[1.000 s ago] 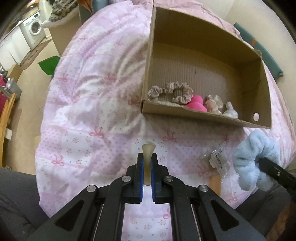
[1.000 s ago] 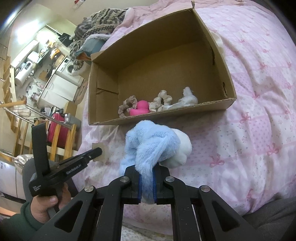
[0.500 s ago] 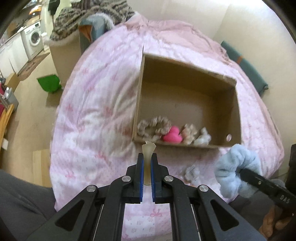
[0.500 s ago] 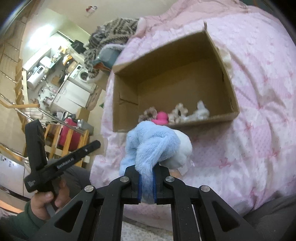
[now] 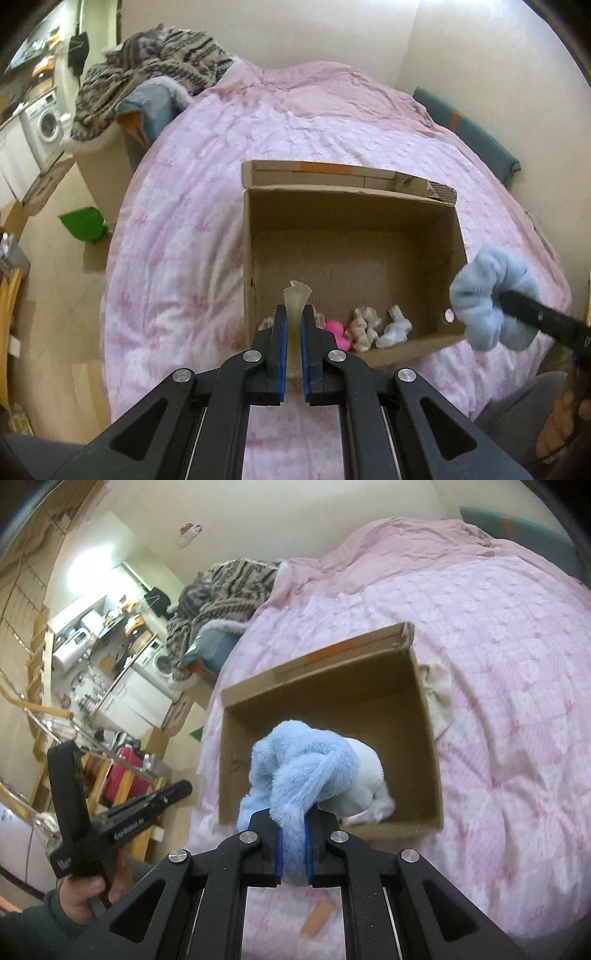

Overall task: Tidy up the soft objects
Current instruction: 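Carry the cup and blue scrunchie into the box and open both tools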

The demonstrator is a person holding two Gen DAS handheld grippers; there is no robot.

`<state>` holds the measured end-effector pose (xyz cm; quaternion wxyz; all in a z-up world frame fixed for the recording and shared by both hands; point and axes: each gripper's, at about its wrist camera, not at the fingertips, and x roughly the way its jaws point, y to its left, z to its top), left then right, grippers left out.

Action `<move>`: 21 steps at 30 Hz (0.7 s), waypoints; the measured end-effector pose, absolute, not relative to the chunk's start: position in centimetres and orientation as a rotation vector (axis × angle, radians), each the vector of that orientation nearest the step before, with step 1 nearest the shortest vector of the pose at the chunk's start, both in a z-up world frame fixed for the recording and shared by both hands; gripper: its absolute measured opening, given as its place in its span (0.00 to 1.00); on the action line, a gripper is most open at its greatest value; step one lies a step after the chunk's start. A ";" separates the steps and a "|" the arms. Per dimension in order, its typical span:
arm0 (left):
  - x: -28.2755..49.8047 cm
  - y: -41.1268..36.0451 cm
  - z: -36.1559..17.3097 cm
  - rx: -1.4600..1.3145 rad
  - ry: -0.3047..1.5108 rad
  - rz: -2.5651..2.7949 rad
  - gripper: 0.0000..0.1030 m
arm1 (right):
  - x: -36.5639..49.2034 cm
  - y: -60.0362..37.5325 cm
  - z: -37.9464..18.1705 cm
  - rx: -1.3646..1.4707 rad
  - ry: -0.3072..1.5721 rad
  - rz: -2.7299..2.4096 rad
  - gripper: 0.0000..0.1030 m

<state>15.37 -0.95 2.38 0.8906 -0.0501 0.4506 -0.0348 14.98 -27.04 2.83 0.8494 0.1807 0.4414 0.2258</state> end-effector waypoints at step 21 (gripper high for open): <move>18.6 -2.4 -4.8 -0.101 1.001 -0.122 0.07 | 20.1 -25.7 -5.0 0.329 1.048 0.391 0.10</move>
